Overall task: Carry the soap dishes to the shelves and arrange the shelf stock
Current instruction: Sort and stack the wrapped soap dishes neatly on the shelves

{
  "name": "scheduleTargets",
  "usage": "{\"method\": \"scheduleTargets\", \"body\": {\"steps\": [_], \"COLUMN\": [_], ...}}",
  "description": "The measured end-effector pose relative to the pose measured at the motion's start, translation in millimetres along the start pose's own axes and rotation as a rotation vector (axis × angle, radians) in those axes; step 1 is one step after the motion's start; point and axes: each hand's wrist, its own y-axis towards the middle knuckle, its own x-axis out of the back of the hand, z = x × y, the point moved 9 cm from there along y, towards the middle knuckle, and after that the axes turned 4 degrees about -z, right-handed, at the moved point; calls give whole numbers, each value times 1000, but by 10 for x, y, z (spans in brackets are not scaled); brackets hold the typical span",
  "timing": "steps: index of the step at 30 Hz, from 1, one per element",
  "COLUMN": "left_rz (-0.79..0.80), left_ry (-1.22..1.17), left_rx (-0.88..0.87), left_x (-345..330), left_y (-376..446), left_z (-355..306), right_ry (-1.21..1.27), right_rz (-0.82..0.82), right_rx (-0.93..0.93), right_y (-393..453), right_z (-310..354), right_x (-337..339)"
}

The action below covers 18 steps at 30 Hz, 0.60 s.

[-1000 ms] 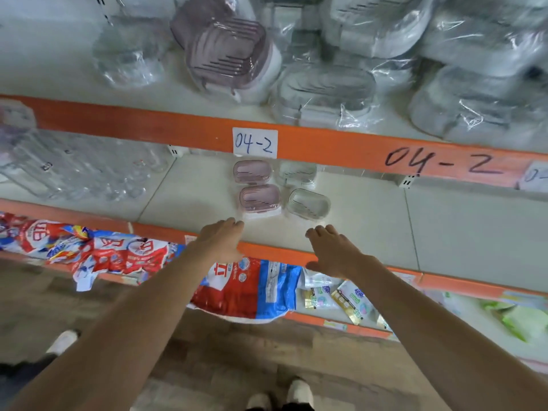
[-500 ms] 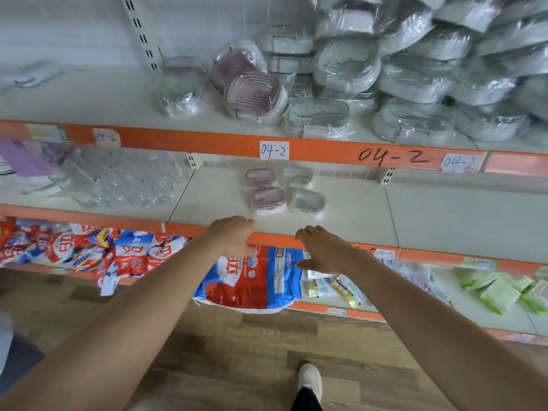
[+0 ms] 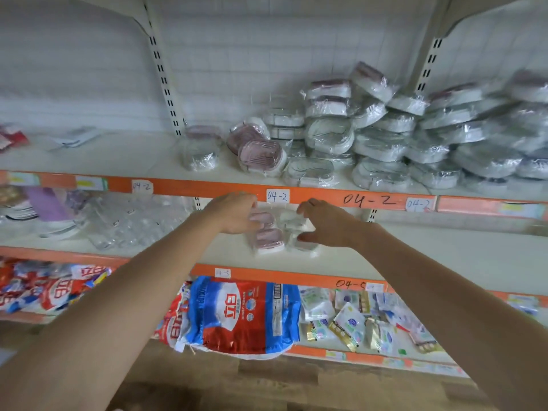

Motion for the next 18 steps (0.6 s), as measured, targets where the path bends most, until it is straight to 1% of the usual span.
{"method": "scheduleTargets", "body": {"steps": [6, 10, 15, 18], "left_rz": [-108, -145, -133, -102], "left_ry": [-7, 2, 29, 89], "left_rx": [14, 14, 10, 28], "left_x": [399, 578, 653, 590], "left_y": [292, 567, 903, 1111], "left_z": [60, 53, 60, 137], "right_ry": [-50, -65, -85, -70], "right_rz": [-53, -72, -80, -41], "right_rx": [-17, -14, -8, -21], "right_y": [218, 440, 748, 894], "right_z": [-199, -410, -744, -983], "right_x": [418, 628, 758, 696]}}
